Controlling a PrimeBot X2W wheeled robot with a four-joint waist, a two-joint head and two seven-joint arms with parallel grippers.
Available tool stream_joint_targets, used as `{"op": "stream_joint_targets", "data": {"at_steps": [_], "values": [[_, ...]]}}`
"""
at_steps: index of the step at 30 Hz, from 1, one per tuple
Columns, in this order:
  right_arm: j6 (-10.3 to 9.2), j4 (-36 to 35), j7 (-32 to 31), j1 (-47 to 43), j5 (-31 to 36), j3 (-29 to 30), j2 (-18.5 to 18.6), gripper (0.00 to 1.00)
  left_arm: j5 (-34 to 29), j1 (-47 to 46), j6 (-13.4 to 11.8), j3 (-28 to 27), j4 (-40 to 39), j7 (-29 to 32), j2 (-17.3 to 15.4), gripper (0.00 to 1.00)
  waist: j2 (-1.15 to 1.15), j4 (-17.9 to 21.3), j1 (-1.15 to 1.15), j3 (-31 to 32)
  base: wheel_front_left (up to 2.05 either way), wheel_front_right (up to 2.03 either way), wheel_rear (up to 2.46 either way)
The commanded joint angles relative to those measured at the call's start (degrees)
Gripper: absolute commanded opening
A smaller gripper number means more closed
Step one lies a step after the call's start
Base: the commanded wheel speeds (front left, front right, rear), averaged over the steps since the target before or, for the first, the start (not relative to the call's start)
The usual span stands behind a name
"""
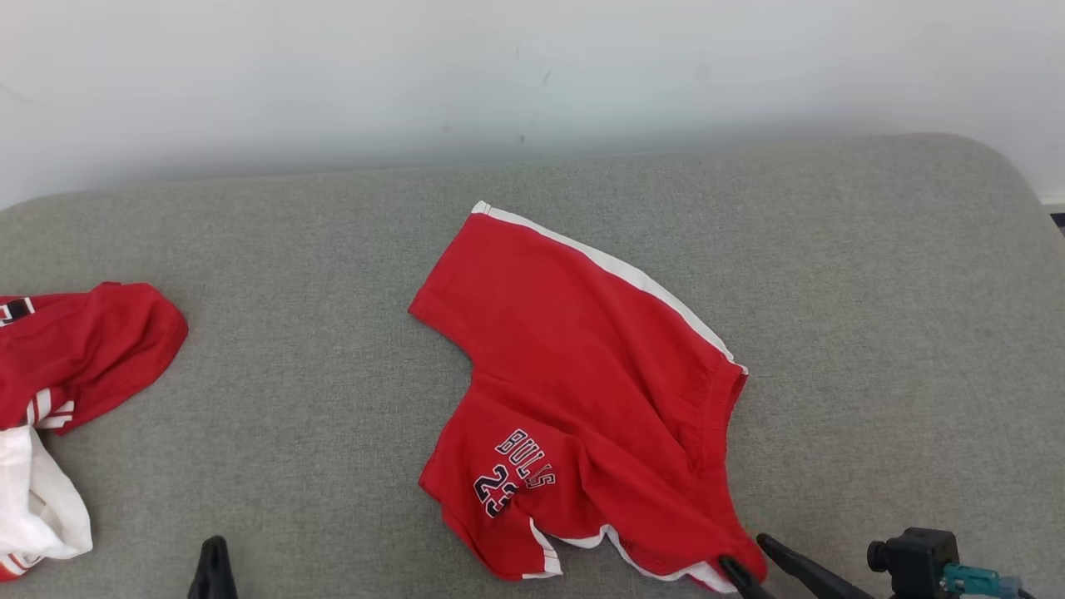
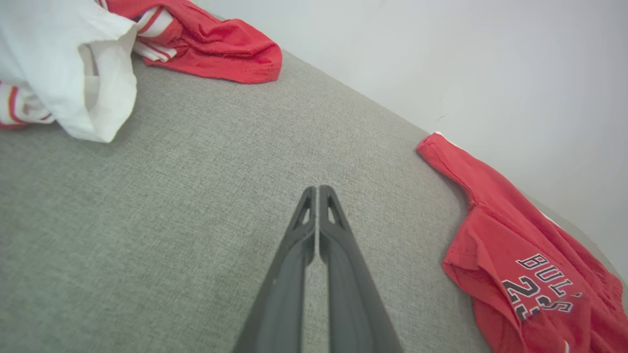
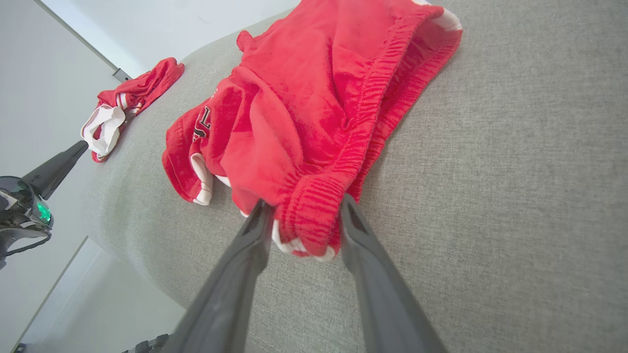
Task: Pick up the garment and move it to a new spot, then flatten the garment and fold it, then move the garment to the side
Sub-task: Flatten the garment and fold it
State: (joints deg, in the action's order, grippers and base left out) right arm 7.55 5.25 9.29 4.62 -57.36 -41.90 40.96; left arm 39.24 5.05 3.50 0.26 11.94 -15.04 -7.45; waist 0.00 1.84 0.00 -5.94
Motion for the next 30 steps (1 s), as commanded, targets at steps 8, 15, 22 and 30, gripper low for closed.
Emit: {"op": "stream_joint_targets", "data": {"at_steps": [8,15,22,30], "values": [[-0.13,-0.8,-0.7,-3.2,4.8,5.2,-3.4,1.0,-5.6,-0.2,-1.3,0.8,-0.3,-0.2,-0.6,1.0,0.0,0.1,0.0,1.9,0.0,0.0,0.0],[-0.13,-2.0,2.2,-5.7,8.4,11.9,-6.8,1.0,-12.0,1.0,-2.4,0.7,-2.0,-0.2,-1.3,1.0,0.0,0.5,0.0,4.0,0.0,0.0,0.0],[-0.13,-1.2,5.0,-7.5,16.4,19.4,-12.9,1.0,-18.2,2.1,-3.0,-0.6,-4.8,-0.2,-1.5,1.0,0.0,0.7,0.0,5.5,0.0,0.0,0.0],[-0.13,0.4,5.9,-9.0,24.7,25.7,-20.0,1.0,-26.9,1.9,-3.3,0.3,-5.6,-0.2,-2.4,1.0,0.0,0.7,0.0,6.2,0.0,0.0,0.0]]}}
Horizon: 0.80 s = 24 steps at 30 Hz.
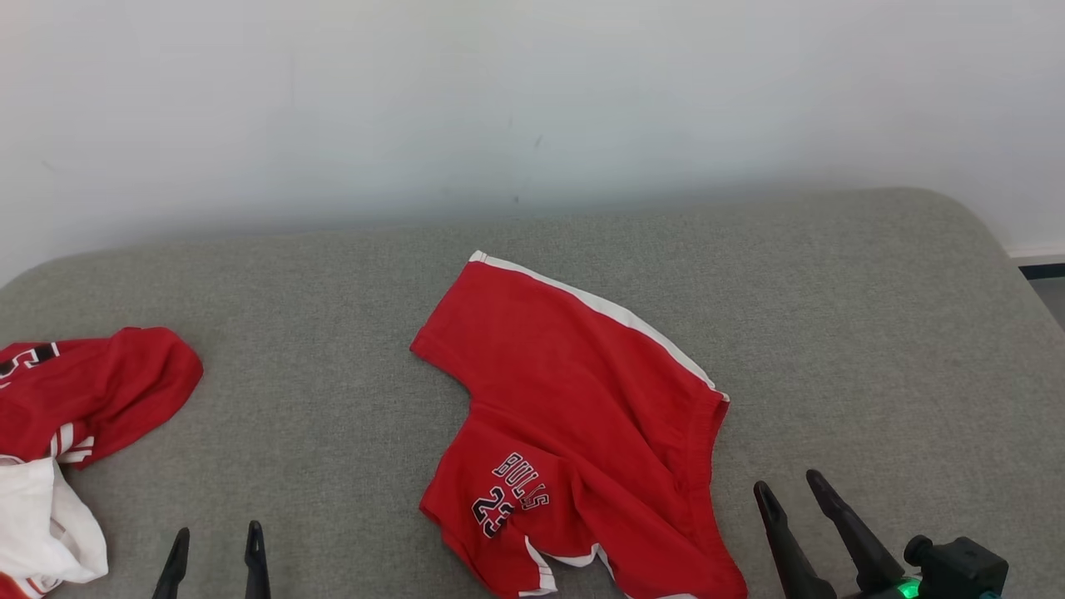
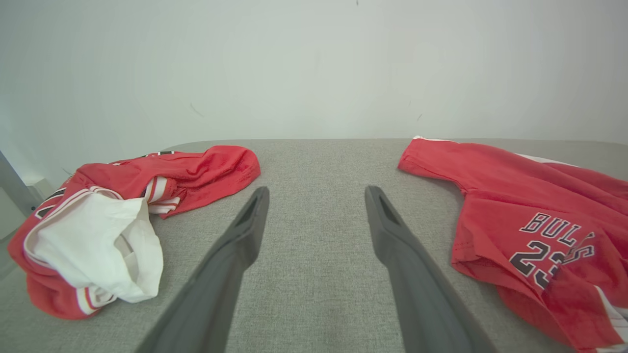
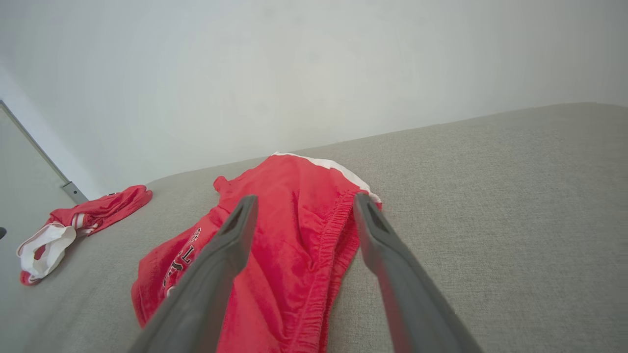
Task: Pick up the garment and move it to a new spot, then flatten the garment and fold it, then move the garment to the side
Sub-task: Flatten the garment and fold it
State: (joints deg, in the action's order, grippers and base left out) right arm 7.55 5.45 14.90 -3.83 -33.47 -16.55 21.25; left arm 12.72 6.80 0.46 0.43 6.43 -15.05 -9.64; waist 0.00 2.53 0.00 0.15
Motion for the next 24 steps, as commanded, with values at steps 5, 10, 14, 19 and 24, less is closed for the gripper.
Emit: {"op": "stream_joint_targets", "data": {"at_steps": [5,10,14,19,24], "values": [[-0.13,-0.4,0.3,-1.8,5.5,3.6,-4.7,1.0,-3.2,0.9,0.4,-0.1,0.9,-0.2,1.3,1.0,0.0,0.0,0.0,0.4,0.0,0.0,0.0],[-0.13,-0.4,0.4,-2.6,7.7,4.7,-6.5,1.0,-3.6,1.3,1.2,-0.5,1.9,-0.2,2.6,1.0,0.0,0.0,0.0,0.4,0.0,0.0,0.0],[-0.13,-0.5,0.4,-3.1,8.3,5.5,-7.4,1.0,-3.1,0.8,2.6,-0.7,2.7,-0.2,3.8,1.0,0.0,0.0,0.0,0.4,0.0,0.0,0.0],[-0.13,-0.3,0.4,-3.3,8.5,5.7,-7.7,1.0,-2.9,-0.2,4.9,2.1,4.3,-0.2,5.0,1.0,0.0,0.0,0.0,0.3,0.0,0.0,0.0],[-0.13,0.0,0.4,-3.1,9.0,5.2,-7.9,1.0,-1.9,-1.7,6.4,6.9,7.5,-0.2,5.8,1.0,0.0,0.3,0.0,0.1,0.0,0.0,0.0]]}}
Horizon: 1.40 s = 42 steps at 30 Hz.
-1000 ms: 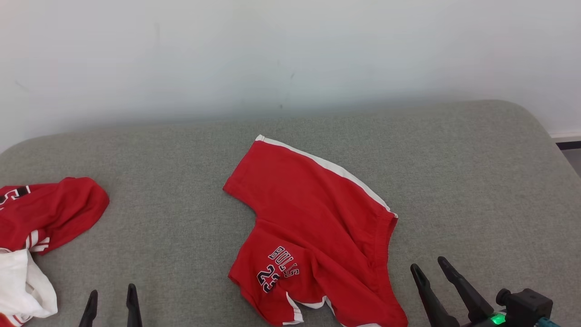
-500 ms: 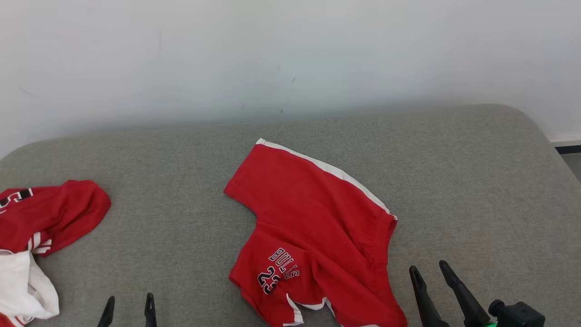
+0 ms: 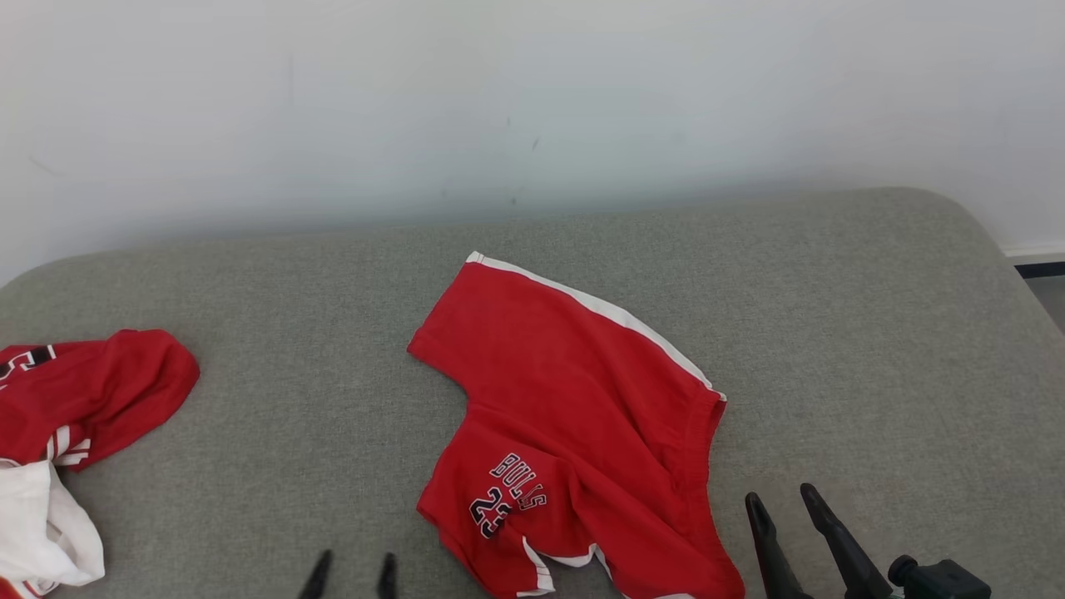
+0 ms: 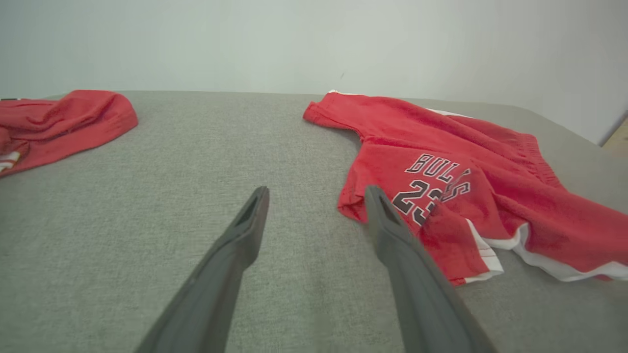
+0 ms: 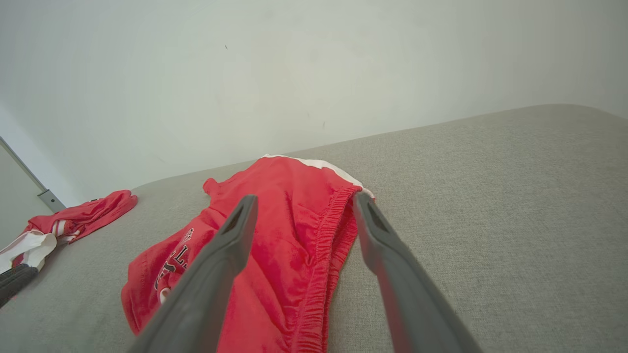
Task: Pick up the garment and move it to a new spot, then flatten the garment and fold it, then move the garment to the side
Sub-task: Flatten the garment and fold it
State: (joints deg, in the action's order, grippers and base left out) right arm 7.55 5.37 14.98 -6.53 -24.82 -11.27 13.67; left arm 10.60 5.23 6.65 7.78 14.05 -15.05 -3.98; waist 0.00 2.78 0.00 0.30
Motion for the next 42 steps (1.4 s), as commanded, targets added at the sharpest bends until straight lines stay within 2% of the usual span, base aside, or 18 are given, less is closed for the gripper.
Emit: {"op": "stream_joint_targets", "data": {"at_steps": [1,8,20,21,22,23,29,36,42], "values": [[-0.13,0.2,0.3,-0.3,0.3,-0.2,-0.4,1.0,0.4,-0.8,0.4,0.8,0.5,-0.2,0.3,1.0,0.0,0.1,0.0,-0.1,0.0,0.0,0.0],[-0.13,0.5,0.3,0.9,0.9,-1.9,-0.4,1.0,3.3,-4.7,0.9,9.3,8.2,-0.2,1.0,1.0,0.0,2.0,0.0,-0.9,0.0,0.0,0.0],[-0.13,0.9,0.3,1.8,1.3,-2.4,-0.7,1.0,11.3,-11.3,0.0,13.3,21.1,-0.2,1.1,1.0,0.0,6.2,0.0,-2.0,0.0,0.0,0.0],[-0.13,1.0,0.3,1.9,1.4,-2.4,-0.7,1.0,12.2,-11.9,-0.1,13.3,21.7,-0.2,1.1,0.87,0.0,6.4,0.0,-2.0,0.0,0.0,0.0],[-0.13,1.0,0.3,1.9,1.4,-2.4,-0.8,1.0,12.7,-12.6,-0.4,13.3,22.2,-0.2,1.1,0.18,0.0,6.5,0.0,-2.0,0.0,0.0,0.0],[-0.13,1.0,0.3,1.9,1.5,-2.4,-0.9,1.0,12.9,-13.1,-0.5,13.2,22.8,-0.2,1.1,0.0,0.0,6.6,0.0,-2.0,0.0,0.0,0.0],[-0.13,1.0,0.3,1.2,1.8,-1.9,-0.9,1.0,13.0,-14.3,-1.0,9.7,22.1,-0.2,0.8,0.0,0.0,6.1,0.0,-1.6,0.0,0.0,0.0],[-0.13,1.3,0.3,0.6,2.0,-1.9,-0.8,1.0,11.5,-11.7,-0.6,6.0,17.8,-0.2,-3.0,0.0,0.0,4.0,0.0,-0.6,0.0,0.0,0.0],[-0.13,2.0,0.3,0.5,1.9,-2.2,-0.6,1.0,12.3,-11.3,-0.4,4.6,17.7,0.0,-6.4,0.0,0.0,2.6,0.0,0.0,0.0,0.0,0.0]]}}
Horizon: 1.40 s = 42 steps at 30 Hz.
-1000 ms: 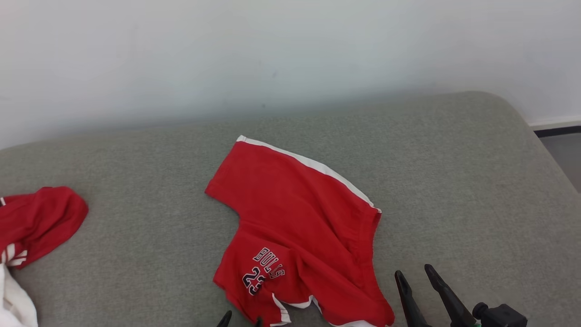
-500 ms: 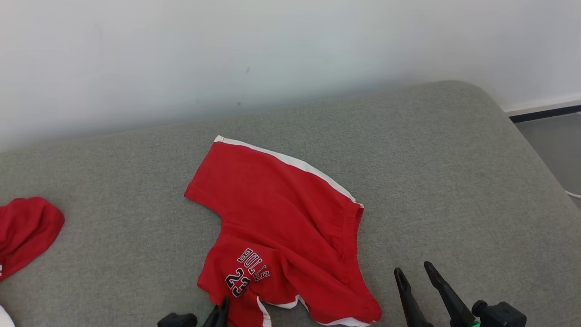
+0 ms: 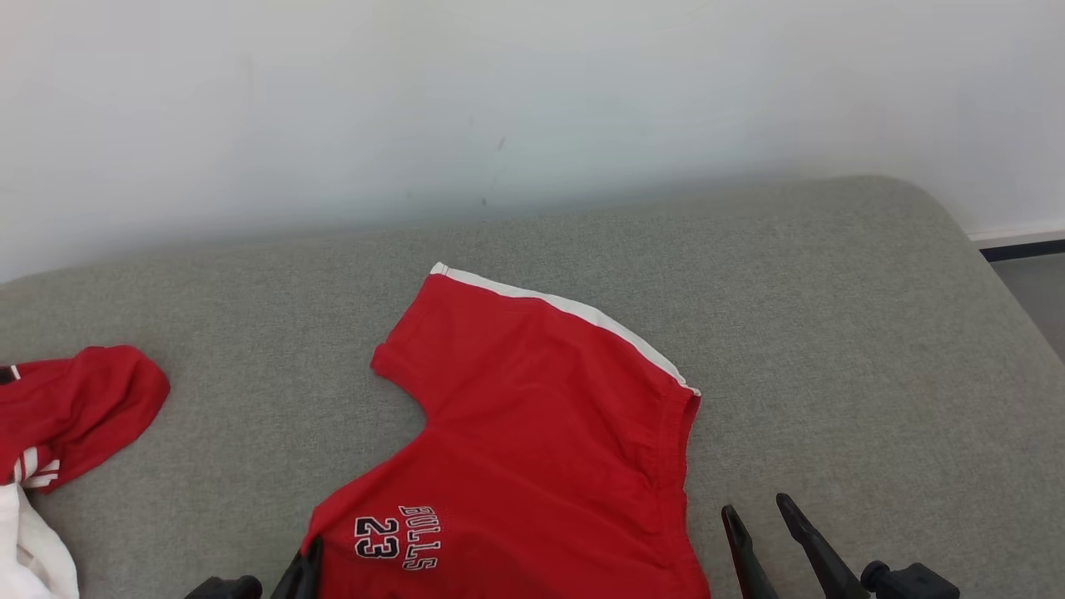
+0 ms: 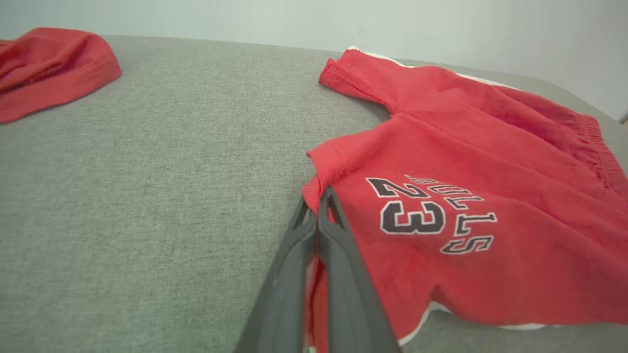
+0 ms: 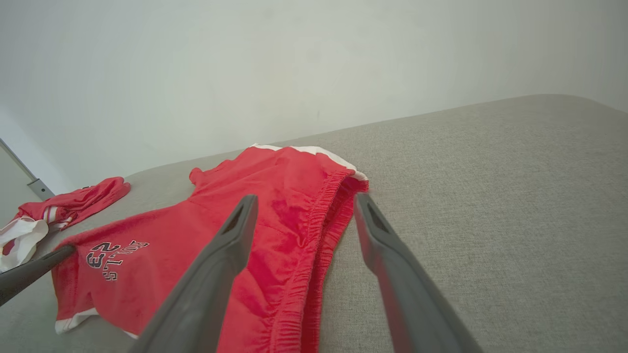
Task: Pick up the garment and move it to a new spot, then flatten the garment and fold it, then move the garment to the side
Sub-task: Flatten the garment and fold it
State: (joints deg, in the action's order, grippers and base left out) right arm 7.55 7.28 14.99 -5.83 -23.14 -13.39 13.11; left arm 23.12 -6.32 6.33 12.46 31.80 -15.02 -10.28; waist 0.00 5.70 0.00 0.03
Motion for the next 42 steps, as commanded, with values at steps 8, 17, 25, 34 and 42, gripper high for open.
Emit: {"op": "stream_joint_targets", "data": {"at_steps": [8,17,25,34,42], "values": [[-0.13,1.2,0.3,-0.1,0.0,-0.6,0.4,1.0,0.0,-1.4,0.1,-1.2,2.4,-0.2,-0.6,0.06,0.0,-0.8,0.0,0.9,0.0,0.0,0.0],[-0.13,1.8,0.3,-0.8,-0.3,-0.1,0.4,1.0,-2.6,-0.2,-0.1,-4.5,-0.7,-0.2,0.8,1.0,0.0,-1.2,0.0,1.0,0.0,0.0,0.0],[-0.13,2.1,0.3,-1.7,-1.0,-0.2,0.5,1.0,-5.3,5.0,0.0,-9.2,-7.6,-0.2,2.9,1.0,0.0,-2.7,0.0,1.1,0.0,0.0,0.0],[-0.13,2.1,0.3,-3.8,-1.8,-4.3,6.0,1.0,-8.0,11.0,0.8,-7.3,-8.9,-0.2,3.9,1.0,0.0,-4.3,0.0,1.6,0.0,0.0,0.0],[-0.13,2.7,0.3,-3.7,-3.1,-12.1,14.7,1.0,-6.9,13.3,1.1,-2.8,-5.0,-0.2,3.3,1.0,0.0,-4.4,0.0,1.5,0.0,0.0,0.0]]}}
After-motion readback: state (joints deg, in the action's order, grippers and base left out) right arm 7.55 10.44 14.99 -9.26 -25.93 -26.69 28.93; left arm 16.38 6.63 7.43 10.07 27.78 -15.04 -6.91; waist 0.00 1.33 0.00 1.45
